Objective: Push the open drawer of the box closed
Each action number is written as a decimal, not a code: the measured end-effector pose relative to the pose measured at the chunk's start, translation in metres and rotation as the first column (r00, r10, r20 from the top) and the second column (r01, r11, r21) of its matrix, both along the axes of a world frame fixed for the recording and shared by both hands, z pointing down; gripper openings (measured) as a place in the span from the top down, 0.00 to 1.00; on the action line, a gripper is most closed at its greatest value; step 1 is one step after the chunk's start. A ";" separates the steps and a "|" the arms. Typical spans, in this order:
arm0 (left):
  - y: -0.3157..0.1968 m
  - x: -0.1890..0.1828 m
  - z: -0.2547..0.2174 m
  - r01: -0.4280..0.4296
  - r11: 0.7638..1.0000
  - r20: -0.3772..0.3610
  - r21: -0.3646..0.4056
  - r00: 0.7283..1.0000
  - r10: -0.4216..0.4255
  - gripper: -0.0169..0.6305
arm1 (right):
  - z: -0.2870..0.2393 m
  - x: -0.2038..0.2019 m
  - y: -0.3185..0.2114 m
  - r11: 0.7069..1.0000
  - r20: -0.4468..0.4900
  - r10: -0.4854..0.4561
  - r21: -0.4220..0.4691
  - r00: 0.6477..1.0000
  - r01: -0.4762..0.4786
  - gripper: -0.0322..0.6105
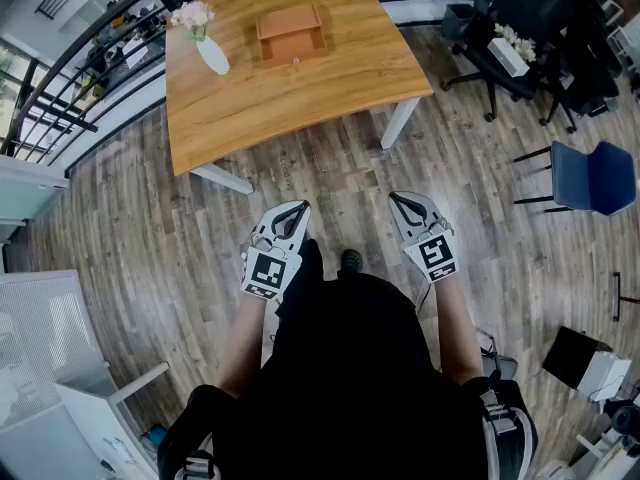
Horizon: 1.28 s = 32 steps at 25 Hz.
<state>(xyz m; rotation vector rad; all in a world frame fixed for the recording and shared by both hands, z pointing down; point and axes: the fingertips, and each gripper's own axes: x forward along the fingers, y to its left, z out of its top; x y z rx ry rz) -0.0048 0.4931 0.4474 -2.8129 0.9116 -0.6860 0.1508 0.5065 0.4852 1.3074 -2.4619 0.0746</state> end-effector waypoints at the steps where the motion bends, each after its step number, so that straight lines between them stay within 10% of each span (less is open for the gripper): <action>1: 0.005 -0.003 0.004 0.003 1.000 -0.003 -0.007 1.000 -0.003 0.94 | 0.000 -0.002 0.002 1.000 0.009 -0.001 -0.002 1.000 0.001 0.93; 32: -0.060 -0.100 0.003 0.102 0.993 -0.052 -0.054 0.993 -0.105 0.94 | -0.006 -0.067 -0.089 0.998 0.080 0.059 -0.035 0.995 -0.057 0.93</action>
